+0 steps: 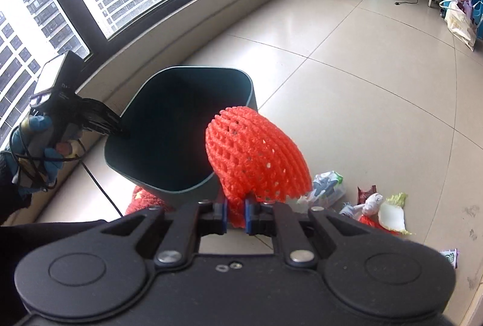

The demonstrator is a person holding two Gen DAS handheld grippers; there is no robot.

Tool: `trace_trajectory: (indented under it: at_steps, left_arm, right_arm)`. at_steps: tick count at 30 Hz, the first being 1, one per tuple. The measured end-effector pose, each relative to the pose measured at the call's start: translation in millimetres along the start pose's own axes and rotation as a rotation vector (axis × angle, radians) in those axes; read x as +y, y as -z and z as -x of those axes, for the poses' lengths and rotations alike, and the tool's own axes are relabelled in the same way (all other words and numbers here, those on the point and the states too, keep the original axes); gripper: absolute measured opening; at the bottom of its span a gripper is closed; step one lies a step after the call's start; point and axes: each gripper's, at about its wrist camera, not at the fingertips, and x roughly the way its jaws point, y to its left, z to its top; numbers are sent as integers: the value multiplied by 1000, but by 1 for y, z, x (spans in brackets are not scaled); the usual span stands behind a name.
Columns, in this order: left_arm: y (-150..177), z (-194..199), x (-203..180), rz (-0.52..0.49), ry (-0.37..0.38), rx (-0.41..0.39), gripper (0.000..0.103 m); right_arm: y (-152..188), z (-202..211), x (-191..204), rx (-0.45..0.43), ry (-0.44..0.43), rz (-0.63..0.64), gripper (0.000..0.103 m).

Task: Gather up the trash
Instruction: 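Carry the orange mesh sleeve over the bin and open the right gripper, then move the right gripper back to the pile and grasp the red plastic bag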

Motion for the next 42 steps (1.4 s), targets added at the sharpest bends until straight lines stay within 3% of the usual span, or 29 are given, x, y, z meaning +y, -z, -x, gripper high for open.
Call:
trace_trajectory:
  at_steps: [6,12,22,27,33,42]
  left_arm:
    - [0,0,-4,-11,10,9,7]
    - [4,5,-3,-47,8,-4,7]
    - [3,5,3,-63,14,-8,7]
    - [3,3,3,-67,12,-12,7]
    - [5,3,0,-72,0,-17,7]
    - [5,4,-6,-67,-21,-14,7]
  right_arm:
    - [-35,-68,42,53,7,-1,9]
    - [-47,-129,57,140,55,14,9]
    - [-43,-171,64,232,98,44,16]
    - [-42,-162,64,226,69,46,28]
    - [-41,-131,57,177,33,45,52]
    - [-29,-78,27,58,24,6,63]
